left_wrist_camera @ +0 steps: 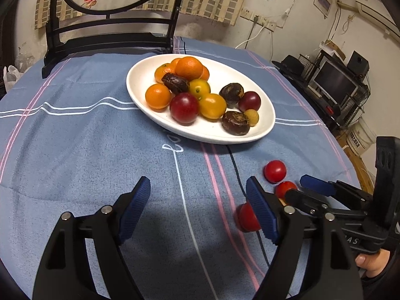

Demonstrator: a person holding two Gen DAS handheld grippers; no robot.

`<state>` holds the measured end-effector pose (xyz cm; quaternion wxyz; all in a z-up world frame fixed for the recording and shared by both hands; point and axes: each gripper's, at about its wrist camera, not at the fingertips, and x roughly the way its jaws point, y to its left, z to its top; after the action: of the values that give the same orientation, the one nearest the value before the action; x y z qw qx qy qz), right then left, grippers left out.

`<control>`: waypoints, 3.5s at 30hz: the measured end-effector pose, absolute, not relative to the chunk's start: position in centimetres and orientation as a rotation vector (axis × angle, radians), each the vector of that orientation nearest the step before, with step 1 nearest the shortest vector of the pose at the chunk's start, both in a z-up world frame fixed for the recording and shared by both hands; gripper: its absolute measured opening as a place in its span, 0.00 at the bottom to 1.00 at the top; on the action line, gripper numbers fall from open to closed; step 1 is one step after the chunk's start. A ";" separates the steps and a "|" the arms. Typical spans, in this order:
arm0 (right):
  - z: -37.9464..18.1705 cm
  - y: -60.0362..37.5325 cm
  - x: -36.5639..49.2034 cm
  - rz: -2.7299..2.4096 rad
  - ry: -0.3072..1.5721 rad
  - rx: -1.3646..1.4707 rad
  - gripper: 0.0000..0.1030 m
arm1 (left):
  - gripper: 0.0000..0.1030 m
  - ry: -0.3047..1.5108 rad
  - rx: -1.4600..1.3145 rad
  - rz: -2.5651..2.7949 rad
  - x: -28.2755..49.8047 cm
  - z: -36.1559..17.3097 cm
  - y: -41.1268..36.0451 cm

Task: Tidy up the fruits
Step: 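Grasp a red cherry tomato with the left tool while the right tool grasps another, then set both red tomatoes on the white plate and release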

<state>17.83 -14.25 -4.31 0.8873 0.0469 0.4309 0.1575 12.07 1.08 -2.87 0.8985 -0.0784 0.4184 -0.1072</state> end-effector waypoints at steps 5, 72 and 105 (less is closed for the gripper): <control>-4.4 -13.9 17.9 0.317 0.891 0.076 0.43 | 0.75 0.873 -0.142 -0.224 12.0 -3.1 0.7; 1.8 -10.6 23.3 0.457 0.784 0.056 0.26 | 0.30 0.815 -0.013 -0.285 19.1 1.9 0.2; -1.3 -16.5 23.4 0.314 0.849 0.165 0.61 | 0.67 0.865 -0.052 -0.260 16.1 -0.6 -2.0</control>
<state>23.44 -16.46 -1.26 0.8960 0.0797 0.4098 0.1515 16.14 -2.02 -0.63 0.8994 -0.0252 0.4179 -0.1256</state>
